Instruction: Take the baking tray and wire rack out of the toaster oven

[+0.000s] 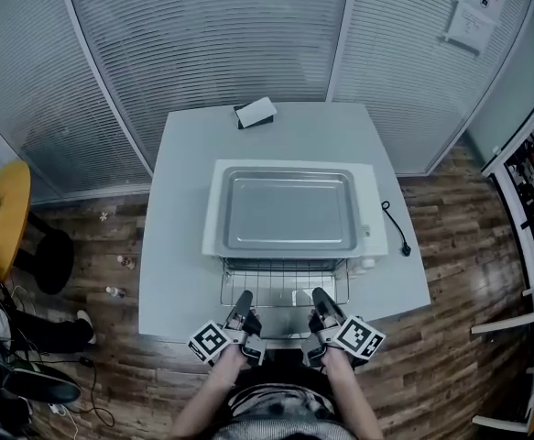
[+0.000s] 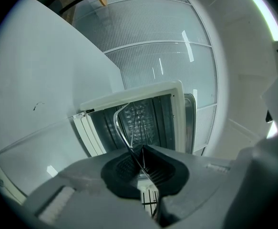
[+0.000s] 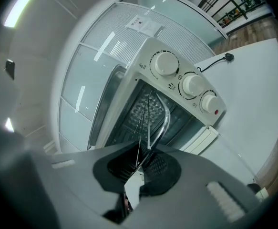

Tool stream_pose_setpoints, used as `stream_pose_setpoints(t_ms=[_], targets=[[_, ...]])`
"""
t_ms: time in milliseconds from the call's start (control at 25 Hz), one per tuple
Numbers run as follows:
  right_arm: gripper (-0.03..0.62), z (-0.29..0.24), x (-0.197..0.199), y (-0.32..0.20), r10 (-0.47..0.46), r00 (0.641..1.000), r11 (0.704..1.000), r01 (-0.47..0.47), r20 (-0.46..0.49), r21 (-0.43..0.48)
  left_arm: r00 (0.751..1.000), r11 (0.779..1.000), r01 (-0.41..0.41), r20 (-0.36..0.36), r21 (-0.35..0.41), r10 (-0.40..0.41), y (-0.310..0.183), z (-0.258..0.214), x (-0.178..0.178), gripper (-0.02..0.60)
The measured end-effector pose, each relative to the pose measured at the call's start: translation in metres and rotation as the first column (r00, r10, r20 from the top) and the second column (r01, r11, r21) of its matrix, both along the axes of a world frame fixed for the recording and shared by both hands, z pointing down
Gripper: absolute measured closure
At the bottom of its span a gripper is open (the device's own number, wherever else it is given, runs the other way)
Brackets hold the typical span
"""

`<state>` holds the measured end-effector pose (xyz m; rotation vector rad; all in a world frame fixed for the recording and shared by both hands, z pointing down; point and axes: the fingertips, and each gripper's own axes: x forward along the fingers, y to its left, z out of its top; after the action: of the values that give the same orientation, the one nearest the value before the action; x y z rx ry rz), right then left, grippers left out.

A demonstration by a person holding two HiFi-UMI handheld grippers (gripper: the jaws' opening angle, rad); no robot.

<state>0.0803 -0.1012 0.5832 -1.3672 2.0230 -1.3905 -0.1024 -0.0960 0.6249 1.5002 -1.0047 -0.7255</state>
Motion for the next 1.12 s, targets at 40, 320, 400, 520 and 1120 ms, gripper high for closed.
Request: stream_pose_setpoints(t_ms=[40, 320, 400, 520, 1120], targets=[[0.592, 0.0, 0.0, 0.004, 0.004, 1.0, 1.0, -0.004, 0.002, 0.002, 1.0, 1.0, -0.005, 0.002, -0.003, 0.005, 0.004, 0.0, 0.0, 0.577], [0.592, -0.004, -0.002, 0.029, 0.025, 1.0, 1.0, -0.025, 0.002, 0.011, 0.999, 0.999, -0.037, 0.009, 0.015, 0.036, 0.025, -0.005, -0.001, 0.578], [0.592, -0.004, -0.002, 0.035, 0.03, 1.0, 0.999, -0.03, -0.001, 0.014, 0.999, 0.999, -0.039, 0.0, 0.013, 0.039, 0.032, -0.005, -0.001, 0.578], [0.592, -0.004, -0.002, 0.043, 0.037, 0.999, 0.999, -0.037, -0.002, 0.018, 0.999, 0.999, -0.049, -0.002, 0.015, 0.049, 0.039, -0.004, -0.001, 0.578], [0.592, -0.004, -0.007, 0.095, 0.07, 0.997, 0.997, -0.07, 0.021, 0.015, 0.99, 0.989, -0.128, 0.063, 0.068, 0.124, 0.083, -0.018, -0.005, 0.577]])
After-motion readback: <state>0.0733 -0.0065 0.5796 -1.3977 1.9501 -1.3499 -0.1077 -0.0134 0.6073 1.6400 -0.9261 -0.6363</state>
